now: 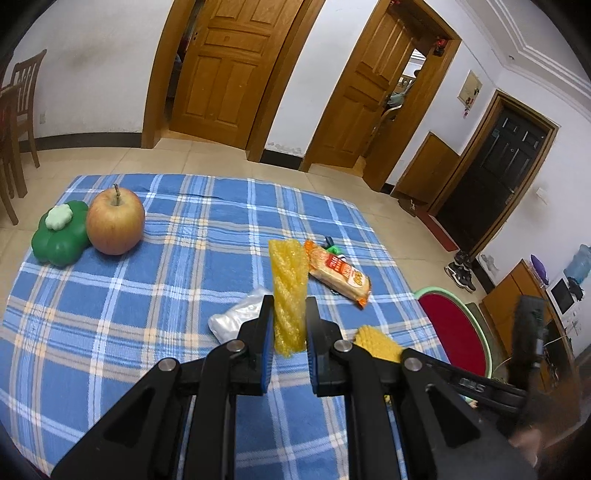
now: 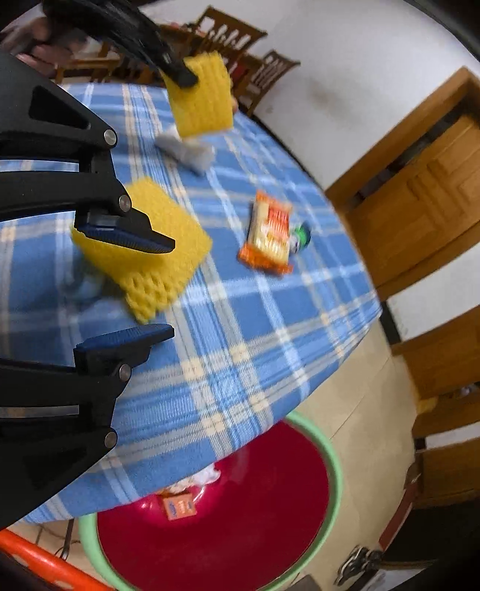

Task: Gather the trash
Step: 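Carry both yellow foam nets over the red bucket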

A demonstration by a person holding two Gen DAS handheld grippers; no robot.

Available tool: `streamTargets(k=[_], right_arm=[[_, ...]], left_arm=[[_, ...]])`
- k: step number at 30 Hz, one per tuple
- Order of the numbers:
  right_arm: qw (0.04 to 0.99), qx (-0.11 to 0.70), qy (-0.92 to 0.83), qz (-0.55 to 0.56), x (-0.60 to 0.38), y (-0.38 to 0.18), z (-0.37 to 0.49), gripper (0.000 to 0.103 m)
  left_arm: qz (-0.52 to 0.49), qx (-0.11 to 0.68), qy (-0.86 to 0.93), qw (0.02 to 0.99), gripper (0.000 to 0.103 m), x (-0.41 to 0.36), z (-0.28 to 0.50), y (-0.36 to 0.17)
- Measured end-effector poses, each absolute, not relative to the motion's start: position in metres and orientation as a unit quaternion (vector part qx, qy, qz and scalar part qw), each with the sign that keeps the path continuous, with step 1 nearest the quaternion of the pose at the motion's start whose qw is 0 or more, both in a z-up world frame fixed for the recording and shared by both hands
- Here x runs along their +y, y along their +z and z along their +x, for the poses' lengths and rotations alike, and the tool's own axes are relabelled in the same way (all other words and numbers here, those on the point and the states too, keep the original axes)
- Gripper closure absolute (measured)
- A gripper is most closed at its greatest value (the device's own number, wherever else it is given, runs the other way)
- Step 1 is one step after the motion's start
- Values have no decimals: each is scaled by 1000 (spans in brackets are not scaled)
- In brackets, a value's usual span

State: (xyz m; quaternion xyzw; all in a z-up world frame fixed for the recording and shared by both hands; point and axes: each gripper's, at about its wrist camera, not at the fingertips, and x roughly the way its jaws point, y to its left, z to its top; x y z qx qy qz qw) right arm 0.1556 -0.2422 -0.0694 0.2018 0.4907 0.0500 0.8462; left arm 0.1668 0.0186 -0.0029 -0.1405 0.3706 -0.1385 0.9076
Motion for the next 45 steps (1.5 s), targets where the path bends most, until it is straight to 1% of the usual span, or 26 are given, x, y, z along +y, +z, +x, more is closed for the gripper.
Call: streamTargets(k=[3,4,5,6,8,17,25,30,45], right_arm=[[847,487,63,203,-241,-70,155,62],[845,486,74,212,-240,-71,155,69],[843,485,80,218,-240,-72,154,80],[841,485,84,222,-240,-74,154,83],[842,480,93,228,-240,-73,153,96],[868,403,103,272,-263,-36,126,98],[894,345,52,282,-305,-8,96,98],[899,327,11,291,-336,-7,81,98],[896,318,-103,294,-409,-37,59,97]], left_arm=[[-139,372,-139,907,89,16,163,-2],[-140,372,-139,907,89,15,162,-2],[-141,373,-140,906,89,14,161,-1],[-141,374,-141,906,89,13,160,-1],[-138,375,-143,906,89,10,157,-1],[-125,374,-154,906,89,-7,146,6],[-110,374,-183,902,89,-35,140,14],[-100,377,-204,898,89,-56,140,18],[-54,397,-259,879,89,-137,140,13]])
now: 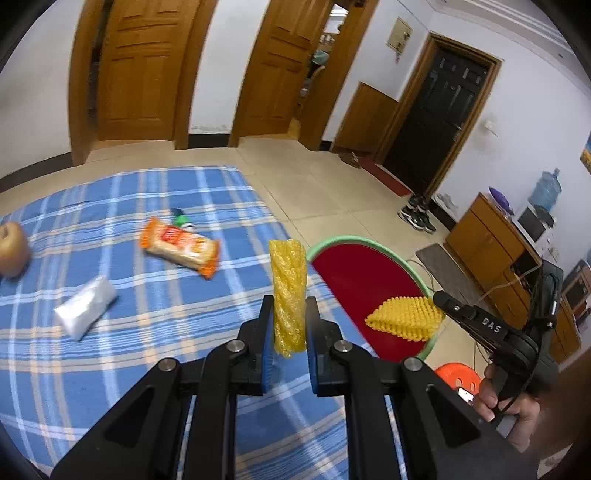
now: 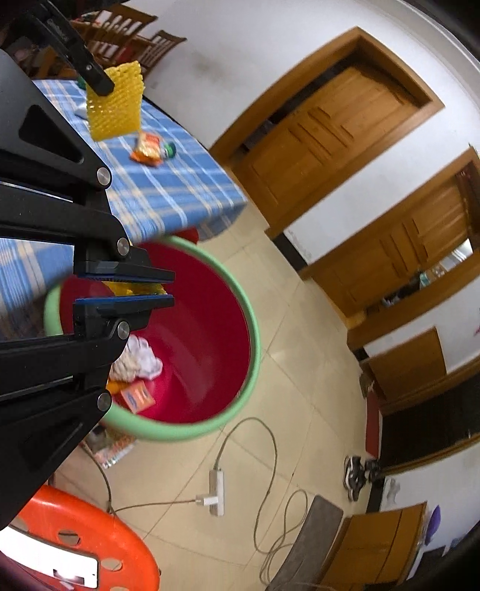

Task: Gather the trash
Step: 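Carry both yellow foam nets over the red bucket, then open both tools to drop the foam nets into the bucket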

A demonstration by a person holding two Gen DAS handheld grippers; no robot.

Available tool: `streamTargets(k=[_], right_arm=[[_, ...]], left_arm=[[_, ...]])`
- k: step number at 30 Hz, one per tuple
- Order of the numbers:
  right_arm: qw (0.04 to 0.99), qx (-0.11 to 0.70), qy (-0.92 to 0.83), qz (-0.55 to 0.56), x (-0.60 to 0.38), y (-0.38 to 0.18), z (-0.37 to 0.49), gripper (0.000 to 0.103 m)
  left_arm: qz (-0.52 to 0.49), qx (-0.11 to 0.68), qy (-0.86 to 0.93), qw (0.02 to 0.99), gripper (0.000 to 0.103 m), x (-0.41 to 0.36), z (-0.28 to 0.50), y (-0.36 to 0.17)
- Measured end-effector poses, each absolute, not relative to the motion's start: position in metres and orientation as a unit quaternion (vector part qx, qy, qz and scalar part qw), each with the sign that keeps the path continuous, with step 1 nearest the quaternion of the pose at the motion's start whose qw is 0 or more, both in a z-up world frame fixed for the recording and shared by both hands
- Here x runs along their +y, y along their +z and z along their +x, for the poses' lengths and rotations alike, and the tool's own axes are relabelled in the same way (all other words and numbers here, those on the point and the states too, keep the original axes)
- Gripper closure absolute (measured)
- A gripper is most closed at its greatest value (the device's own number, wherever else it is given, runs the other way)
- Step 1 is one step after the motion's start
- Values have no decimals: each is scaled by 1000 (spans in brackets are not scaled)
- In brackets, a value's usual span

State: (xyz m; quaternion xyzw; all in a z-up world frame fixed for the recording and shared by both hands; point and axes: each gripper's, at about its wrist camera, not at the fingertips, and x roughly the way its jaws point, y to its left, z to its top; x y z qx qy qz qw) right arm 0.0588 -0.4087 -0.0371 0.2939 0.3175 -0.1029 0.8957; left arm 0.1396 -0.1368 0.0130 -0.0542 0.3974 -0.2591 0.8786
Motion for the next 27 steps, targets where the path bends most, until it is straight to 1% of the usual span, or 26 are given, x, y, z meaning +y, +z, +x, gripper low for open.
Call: streamTargets(k=[6,7,9,11,20,21,22,23,25,27], right_arm=[[884,320,-123,318,-430,-50,55,92],[882,321,-125,322,-434,-52,53,89],[878,323,-129,329,-440,-54,51,87],[874,324,-133,337,-444,-56,50,82],[873,318,-134,345,-454,-53,39,80],[874,318,-134,344,-454,-52,40,80],[875,318,-133,341,-454,-51,39,80],[875,318,-132,340,-454,-50,39,79],[876,316,-130,339,-452,-49,38,77],[878,316,-128,337,-452,-47,38,76]], left_arm=[[-31,409,-282,867,89,-174,145,6],[-28,410,-286,866,89,-180,146,5],[-21,413,-293,862,89,-192,147,2],[-15,417,-300,858,89,-203,150,-2],[4,435,-313,844,88,-243,162,-16],[6,438,-313,843,86,-246,163,-18],[6,440,-313,841,77,-249,164,-18],[6,443,-311,841,65,-250,164,-19],[5,442,-308,843,57,-251,163,-19],[8,441,-306,844,55,-251,162,-19]])
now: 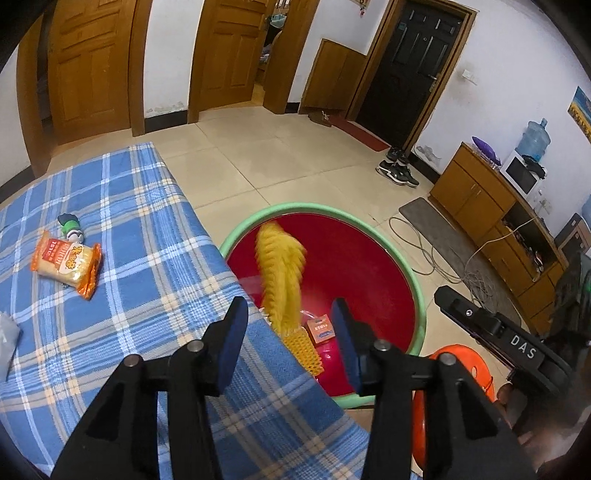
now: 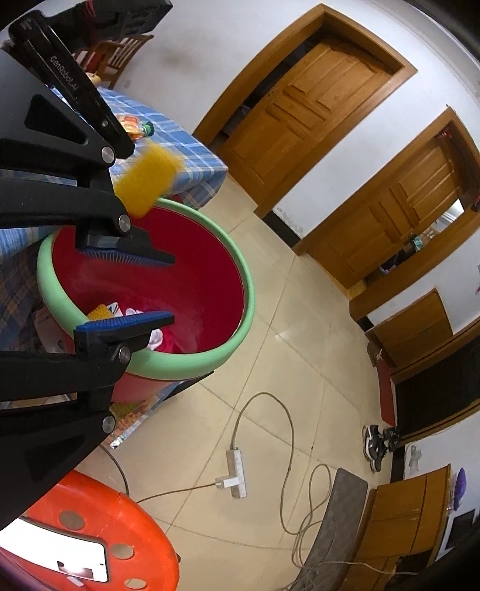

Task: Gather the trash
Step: 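Open both tools to drop the foam nets into the bucket, then grasp the white plastic bag with the left tool while the right tool returns over the table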

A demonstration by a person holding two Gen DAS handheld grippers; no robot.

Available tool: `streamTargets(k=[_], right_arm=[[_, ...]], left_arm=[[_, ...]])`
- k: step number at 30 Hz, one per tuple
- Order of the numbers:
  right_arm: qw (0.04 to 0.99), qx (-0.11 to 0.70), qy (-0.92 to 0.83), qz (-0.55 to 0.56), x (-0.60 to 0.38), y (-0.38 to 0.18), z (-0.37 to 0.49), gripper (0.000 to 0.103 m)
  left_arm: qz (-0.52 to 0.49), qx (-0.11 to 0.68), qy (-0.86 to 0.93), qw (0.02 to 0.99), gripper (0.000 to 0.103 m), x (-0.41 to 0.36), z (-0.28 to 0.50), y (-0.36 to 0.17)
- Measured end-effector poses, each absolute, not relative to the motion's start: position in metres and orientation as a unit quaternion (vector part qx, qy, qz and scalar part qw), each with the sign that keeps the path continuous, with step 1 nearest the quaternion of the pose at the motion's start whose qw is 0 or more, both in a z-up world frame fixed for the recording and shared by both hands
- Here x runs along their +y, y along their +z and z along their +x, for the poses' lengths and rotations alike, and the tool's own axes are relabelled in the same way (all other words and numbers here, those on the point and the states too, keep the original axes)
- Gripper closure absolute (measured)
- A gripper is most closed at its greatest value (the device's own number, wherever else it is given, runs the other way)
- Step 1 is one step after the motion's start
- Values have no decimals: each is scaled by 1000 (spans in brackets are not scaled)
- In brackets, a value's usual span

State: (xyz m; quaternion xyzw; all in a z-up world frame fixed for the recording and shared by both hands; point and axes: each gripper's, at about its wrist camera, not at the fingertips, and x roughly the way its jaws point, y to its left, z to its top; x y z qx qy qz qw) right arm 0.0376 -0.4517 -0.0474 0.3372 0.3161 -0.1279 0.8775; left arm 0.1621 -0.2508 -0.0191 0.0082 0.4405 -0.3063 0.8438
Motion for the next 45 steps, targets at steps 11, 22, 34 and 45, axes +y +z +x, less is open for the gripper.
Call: streamTargets(k=[11,22,34,45], right_arm=[[881,325,-111,326,-433,-38,35,71],[886,341,-88,303,-400,-32,35,49],[890,354,-75,276,-367,-24,36,47],[886,380,-69,258,-336,-27,44,47]], left_arm=[[3,435,-270,859,51,-219,165,-12],[-21,429,-208,879,48,-151,174,-8],[-29,436,-128,890,48,-70,190,-17],[-20,443,-63,894,48,-23,213,-31]])
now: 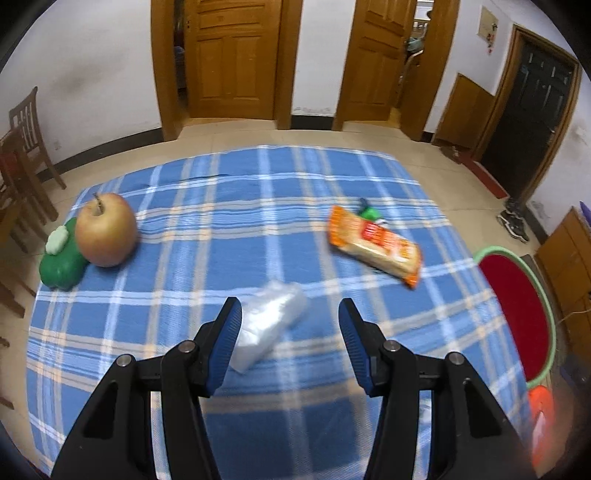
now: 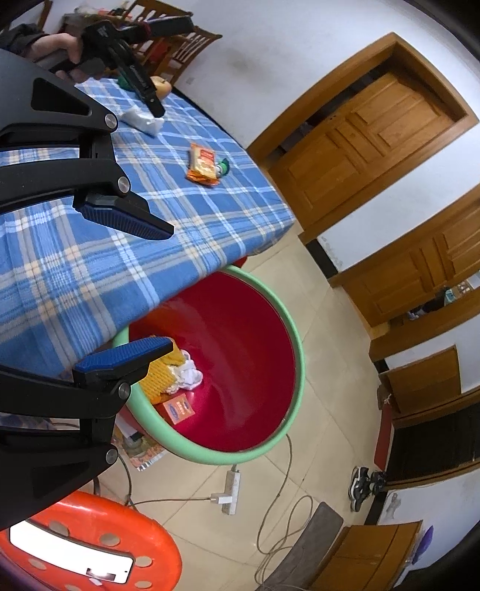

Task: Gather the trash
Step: 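Grasp the white plastic bag with the left tool while the right tool returns over the table, then grasp the small blue plastic clip with the right tool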

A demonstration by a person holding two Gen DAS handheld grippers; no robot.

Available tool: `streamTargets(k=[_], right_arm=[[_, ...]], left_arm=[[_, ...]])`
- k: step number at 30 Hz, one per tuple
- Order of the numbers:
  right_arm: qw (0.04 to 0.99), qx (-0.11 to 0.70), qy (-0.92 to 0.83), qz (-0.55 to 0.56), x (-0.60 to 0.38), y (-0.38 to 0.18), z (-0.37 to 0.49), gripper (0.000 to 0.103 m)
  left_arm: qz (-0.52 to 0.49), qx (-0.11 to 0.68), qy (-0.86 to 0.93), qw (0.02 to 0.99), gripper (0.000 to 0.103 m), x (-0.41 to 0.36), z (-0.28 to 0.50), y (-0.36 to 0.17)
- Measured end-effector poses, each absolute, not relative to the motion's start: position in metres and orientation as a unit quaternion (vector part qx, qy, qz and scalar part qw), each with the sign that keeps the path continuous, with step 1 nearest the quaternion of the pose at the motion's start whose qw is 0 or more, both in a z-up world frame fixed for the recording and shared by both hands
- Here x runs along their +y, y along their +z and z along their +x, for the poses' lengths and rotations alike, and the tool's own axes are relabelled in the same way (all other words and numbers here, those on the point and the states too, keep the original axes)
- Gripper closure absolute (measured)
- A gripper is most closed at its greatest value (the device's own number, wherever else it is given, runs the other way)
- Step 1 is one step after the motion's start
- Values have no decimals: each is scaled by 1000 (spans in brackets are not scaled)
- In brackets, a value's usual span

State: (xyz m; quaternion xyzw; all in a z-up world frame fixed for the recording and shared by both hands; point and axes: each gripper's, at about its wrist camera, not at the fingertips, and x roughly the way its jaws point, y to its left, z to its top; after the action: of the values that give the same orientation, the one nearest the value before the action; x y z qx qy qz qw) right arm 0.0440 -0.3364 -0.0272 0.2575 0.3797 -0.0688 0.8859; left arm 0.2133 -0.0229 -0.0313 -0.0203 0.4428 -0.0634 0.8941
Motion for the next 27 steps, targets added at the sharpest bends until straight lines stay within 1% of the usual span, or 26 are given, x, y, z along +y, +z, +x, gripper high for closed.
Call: streamTargets(k=[6,14,15,17,18,27], right_arm=[[885,389,-64,249,-325,-28,48,47],[883,404,-47,236,-305,-33,59,47],[882,405,-45,234,-303,-33,60,47],[882,410,-38,230,-295,-36,64,47],[882,411,-36,228,-292,-36,66,47],[880,426,-4,211,-266,-45,79,47]], left_arm=[[-23,458,-60,886,48,-8,223,-48],[-30,467,-76,881,49,0,216,-63],[-33,466,-78,881,51,1,216,-63],[-38,464,-80,881,66,4,215,-64],[-42,465,-81,881,69,5,214,-64],[-68,452,-92,885,70,17,194,-58]])
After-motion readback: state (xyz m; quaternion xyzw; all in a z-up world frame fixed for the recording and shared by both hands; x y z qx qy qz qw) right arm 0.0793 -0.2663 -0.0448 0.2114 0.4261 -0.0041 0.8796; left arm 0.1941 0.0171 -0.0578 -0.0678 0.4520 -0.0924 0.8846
